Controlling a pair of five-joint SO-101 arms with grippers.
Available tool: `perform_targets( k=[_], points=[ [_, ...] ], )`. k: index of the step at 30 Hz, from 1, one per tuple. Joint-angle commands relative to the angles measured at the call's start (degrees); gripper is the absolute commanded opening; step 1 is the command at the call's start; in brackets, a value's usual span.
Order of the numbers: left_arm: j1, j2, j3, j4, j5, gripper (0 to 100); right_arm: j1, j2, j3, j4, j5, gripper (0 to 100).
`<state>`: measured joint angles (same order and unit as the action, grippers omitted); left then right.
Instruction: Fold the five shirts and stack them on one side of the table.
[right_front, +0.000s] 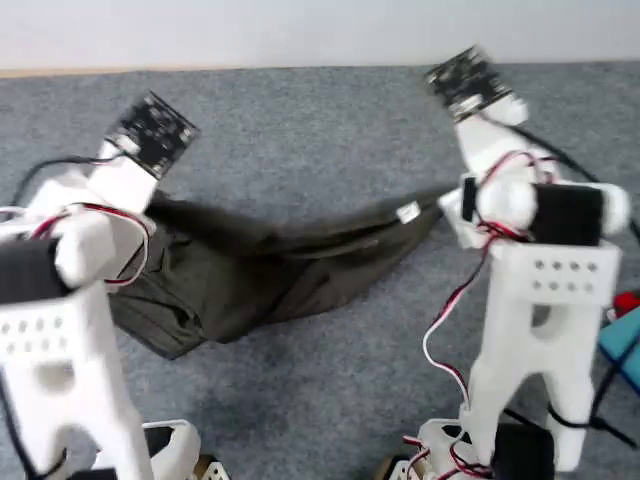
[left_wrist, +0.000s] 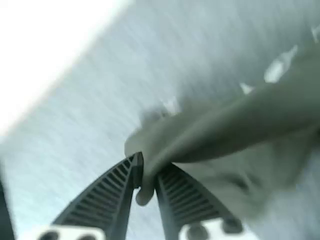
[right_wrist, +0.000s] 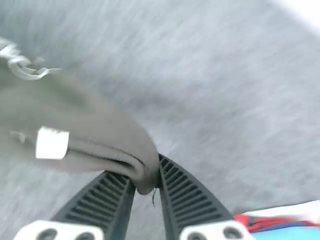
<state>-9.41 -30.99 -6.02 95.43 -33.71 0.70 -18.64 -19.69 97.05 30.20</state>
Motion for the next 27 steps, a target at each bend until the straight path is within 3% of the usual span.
perform_targets(
  k=[1,9,17,27],
  points=[
    [2.64,-5.71,-7.08,-5.63,3.52,0,1.8,-2.95,-10.64,-1.71,0.26,0.9],
    [4.04,-16.0,-9.54,-21.36,3.96,0,2.07,-3.12,-28.92,-1.45,0.35,0.9],
    [3.69,-22.86,-9.54,-40.44,3.69,0,6.73,-3.47,-36.31,-1.89,1.93,0.9],
    [3.69,-27.96,-9.19,-39.38,-2.73,0,13.05,-3.56,-44.84,1.19,4.75,0.9]
  ],
)
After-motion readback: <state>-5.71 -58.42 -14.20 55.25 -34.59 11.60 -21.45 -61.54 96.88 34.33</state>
